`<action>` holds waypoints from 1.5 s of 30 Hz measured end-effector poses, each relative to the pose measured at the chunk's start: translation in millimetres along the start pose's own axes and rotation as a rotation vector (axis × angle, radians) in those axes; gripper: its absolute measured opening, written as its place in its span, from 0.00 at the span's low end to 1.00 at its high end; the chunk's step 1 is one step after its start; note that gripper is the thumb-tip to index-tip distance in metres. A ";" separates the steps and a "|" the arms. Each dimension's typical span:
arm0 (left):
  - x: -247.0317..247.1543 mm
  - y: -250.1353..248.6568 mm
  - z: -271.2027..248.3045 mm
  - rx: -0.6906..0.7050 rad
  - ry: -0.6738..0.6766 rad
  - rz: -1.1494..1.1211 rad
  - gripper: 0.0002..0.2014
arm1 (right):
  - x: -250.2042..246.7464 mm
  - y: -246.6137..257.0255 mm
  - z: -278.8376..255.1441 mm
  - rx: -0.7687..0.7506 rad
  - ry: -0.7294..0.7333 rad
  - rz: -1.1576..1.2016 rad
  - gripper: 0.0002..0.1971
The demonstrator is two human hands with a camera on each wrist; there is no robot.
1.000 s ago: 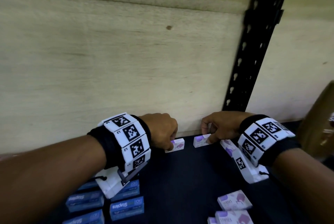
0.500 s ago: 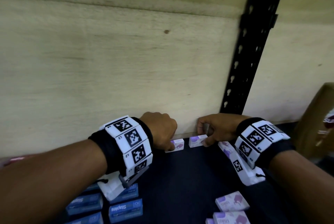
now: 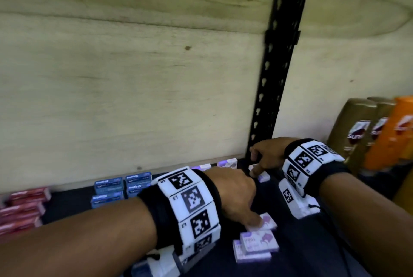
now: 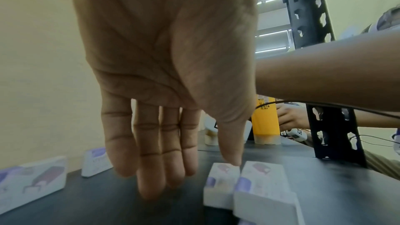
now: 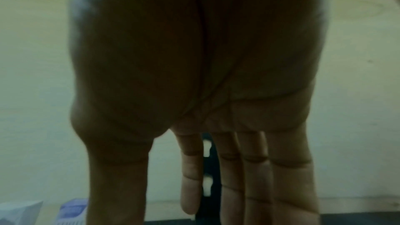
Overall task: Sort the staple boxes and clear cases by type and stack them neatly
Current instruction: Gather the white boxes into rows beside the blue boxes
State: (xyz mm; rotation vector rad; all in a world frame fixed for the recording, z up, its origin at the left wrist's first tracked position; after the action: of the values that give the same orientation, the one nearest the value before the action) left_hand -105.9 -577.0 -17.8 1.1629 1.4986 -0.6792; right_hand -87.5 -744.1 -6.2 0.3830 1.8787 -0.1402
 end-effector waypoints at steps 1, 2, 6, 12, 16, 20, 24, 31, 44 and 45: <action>0.5 -2.4 2.7 0.005 0.001 -0.011 0.23 | 2.5 0.1 -1.6 0.003 0.014 -0.021 0.30; 0.5 -5.1 4.7 0.008 0.006 -0.015 0.23 | 5.0 -0.6 -3.4 0.008 0.021 -0.032 0.30; 2.9 -7.6 11.0 0.007 0.049 -0.039 0.24 | 12.6 -3.3 -8.7 0.013 0.014 -0.027 0.25; 5.9 -2.4 12.8 -0.024 0.041 -0.026 0.22 | 13.8 -7.0 -7.6 0.000 -0.009 -0.006 0.21; 6.7 7.2 8.7 -0.069 0.024 0.019 0.19 | 13.6 -4.9 -6.8 0.014 0.003 0.004 0.24; 8.8 22.5 0.5 -0.109 0.075 0.015 0.19 | 13.4 -4.0 -9.5 0.059 0.058 0.073 0.29; 15.1 32.5 -6.3 -0.128 0.105 -0.098 0.17 | 11.9 -0.3 -15.7 0.081 0.110 0.104 0.31; 15.9 35.8 -14.6 -0.146 0.103 -0.122 0.19 | 7.5 -5.1 -16.4 0.068 0.159 0.031 0.23; 13.0 48.2 -29.8 -0.272 0.183 0.085 0.15 | 13.1 -9.5 -1.9 -0.089 0.171 0.571 0.07; 13.4 48.4 -29.3 -0.286 0.175 0.100 0.15 | 12.1 -9.0 -1.5 -0.107 0.149 0.537 0.07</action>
State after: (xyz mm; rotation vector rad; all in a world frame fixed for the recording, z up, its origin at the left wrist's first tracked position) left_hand -72.4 -529.6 -14.8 1.0879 1.6117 -0.2886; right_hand -95.3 -749.8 -17.8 0.8247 1.8533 0.3565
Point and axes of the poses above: each hand's wrist, its own z-axis towards the middle knuckle, its own x-axis out of the palm, y = z × x, the point moved 1 cm from there along z, towards the middle knuckle, and after that the axes turned 11 degrees about z, right-handed, at the moved point
